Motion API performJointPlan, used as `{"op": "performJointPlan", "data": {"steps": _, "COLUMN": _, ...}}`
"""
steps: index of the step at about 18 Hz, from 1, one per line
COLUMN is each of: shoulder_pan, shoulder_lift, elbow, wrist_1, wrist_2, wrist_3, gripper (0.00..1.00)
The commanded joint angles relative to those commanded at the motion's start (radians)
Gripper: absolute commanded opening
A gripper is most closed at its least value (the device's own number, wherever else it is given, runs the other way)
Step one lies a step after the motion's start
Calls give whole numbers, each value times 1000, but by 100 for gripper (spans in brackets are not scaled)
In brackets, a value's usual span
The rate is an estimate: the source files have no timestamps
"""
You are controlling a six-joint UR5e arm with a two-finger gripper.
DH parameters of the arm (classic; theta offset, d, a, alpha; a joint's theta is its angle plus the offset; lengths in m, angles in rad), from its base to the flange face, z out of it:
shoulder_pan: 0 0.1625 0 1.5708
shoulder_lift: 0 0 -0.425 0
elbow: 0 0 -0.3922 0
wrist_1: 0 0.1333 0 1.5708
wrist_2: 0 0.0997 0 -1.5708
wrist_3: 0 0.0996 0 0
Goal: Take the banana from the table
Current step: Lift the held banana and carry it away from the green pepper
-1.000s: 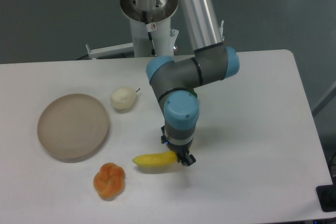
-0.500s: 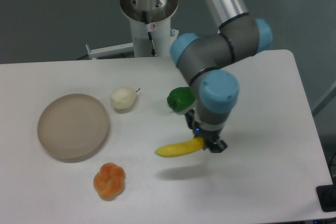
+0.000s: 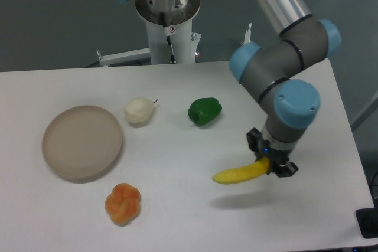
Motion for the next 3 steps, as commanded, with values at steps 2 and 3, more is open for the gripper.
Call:
{"op": "performJointPlan", "data": {"steps": 2, "shoulder_pan": 0, "shoulder_lift": 2, "elbow": -9, "wrist_1": 3, "wrist_2": 11, "wrist_3": 8, "gripper": 3}}
{"op": "performJointPlan", "data": {"steps": 3, "shoulder_pan": 0, "shoulder_lift": 3, "elbow": -11, "wrist_1": 6, "wrist_2": 11, "wrist_3": 9, "gripper": 3}}
